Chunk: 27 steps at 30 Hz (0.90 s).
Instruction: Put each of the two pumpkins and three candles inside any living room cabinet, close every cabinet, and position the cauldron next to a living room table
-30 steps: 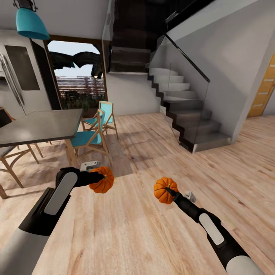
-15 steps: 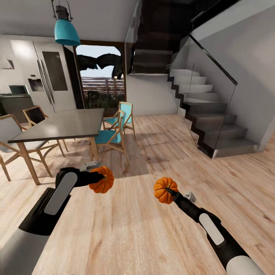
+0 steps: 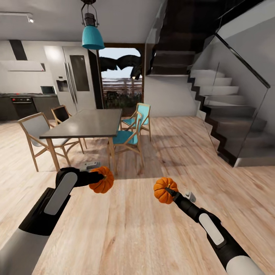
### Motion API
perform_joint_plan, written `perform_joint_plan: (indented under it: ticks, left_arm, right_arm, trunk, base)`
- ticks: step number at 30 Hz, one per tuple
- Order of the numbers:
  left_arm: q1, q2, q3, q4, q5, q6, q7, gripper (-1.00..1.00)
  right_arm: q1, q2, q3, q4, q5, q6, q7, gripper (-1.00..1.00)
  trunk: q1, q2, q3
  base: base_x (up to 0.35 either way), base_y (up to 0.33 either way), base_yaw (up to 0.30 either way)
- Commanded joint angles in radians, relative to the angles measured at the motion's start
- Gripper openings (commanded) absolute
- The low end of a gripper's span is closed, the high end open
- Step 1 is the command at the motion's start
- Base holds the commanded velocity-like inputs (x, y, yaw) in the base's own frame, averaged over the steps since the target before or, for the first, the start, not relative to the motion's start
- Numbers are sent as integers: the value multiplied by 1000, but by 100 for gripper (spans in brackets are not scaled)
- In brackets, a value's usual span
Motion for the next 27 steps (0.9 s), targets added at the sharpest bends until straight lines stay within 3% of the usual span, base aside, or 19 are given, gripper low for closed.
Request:
perform_joint_plan:
  ticks: [1,27]
  left_arm:
    - [-1,1,-2,-1,8,1,11,-100]
    - [-1,1,-2,-2,8,-1,13,-100]
  right_arm:
    - [0,-1,3,-1,-16,5,0,-100]
    - [0,-1,15,-1,-16,3,0,-100]
  trunk:
    - [-4,7,2]
    - [-104,189,84]
  base:
    - [0,0,294]
    - [0,0,289]
